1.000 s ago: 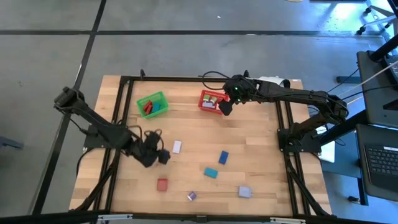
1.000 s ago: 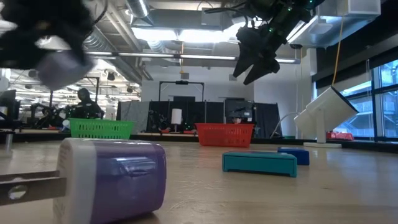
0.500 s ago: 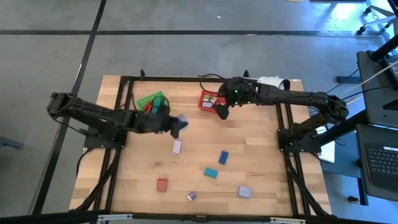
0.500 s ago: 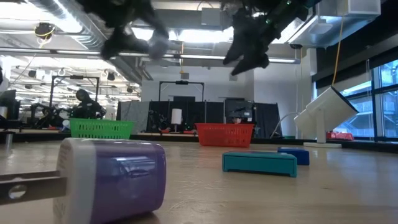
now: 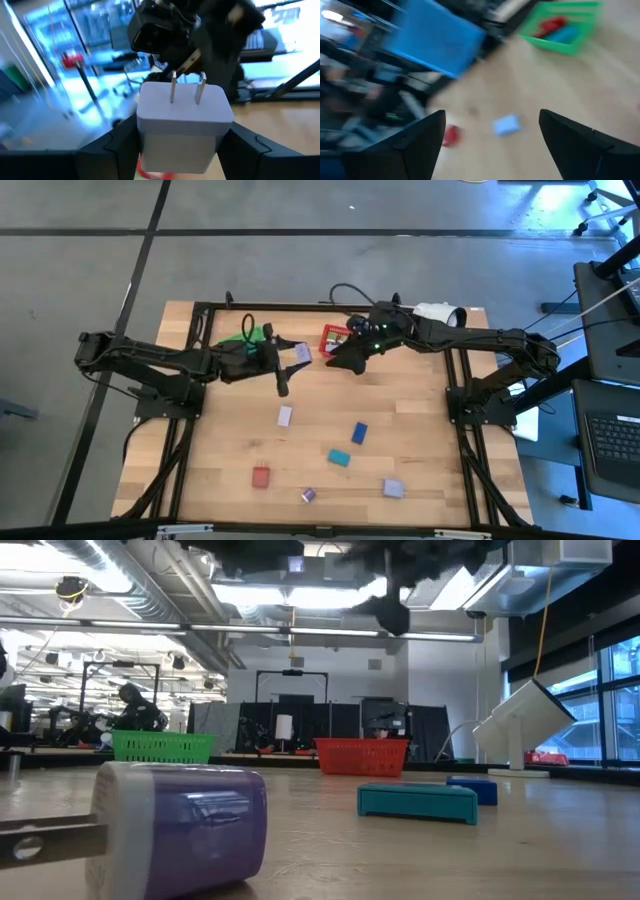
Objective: Pick & Place Office items
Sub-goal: Put the left purple charger adapter into the red bin
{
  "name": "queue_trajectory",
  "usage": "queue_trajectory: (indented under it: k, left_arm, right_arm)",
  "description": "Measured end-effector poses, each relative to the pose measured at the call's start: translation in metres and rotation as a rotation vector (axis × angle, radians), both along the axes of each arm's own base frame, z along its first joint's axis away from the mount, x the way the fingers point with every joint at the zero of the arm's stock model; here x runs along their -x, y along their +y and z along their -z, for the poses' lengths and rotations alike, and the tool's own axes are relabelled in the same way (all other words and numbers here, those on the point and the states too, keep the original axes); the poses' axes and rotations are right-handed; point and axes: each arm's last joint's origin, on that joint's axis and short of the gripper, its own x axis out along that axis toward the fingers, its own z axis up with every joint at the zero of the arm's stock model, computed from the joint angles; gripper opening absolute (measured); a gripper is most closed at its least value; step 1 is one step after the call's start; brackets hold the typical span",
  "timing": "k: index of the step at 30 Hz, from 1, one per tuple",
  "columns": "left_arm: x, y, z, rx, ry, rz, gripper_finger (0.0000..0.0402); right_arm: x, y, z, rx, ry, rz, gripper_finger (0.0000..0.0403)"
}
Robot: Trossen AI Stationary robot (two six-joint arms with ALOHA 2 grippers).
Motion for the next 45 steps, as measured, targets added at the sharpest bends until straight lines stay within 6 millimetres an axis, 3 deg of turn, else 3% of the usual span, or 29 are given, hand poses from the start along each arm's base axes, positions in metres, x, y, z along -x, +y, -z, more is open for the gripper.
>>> queue_trajectory:
  k: [7,12,24,39,45]
  left_arm:
    - [-0.003,0.000,-0.009,-0.253,-0.027,-0.016,0.0208]
    - [-0.008,0.001,-0.011,-0.326,-0.056,-0.030,0.0209]
    - [-0.029,0.015,0.001,-0.344,-0.118,-0.056,0.0209]
    - [-0.041,0.020,0.012,-0.348,-0.139,-0.056,0.0209]
    - [-0.041,0.020,0.012,-0.380,-0.126,-0.059,0.0209]
  right_arm:
    - [-0.007,-0.002,-0.025,-0.116,-0.234,-0.022,0.0323]
    - [-0.005,-0.012,-0.029,-0.146,-0.272,-0.002,0.0331]
    - [-0.004,-0.017,-0.031,-0.136,-0.295,0.047,0.0372]
    - [-0.008,-0.012,-0.027,-0.117,-0.271,0.124,0.0373]
    - [-0.008,-0.013,-0.024,-0.144,-0.239,0.145,0.0343]
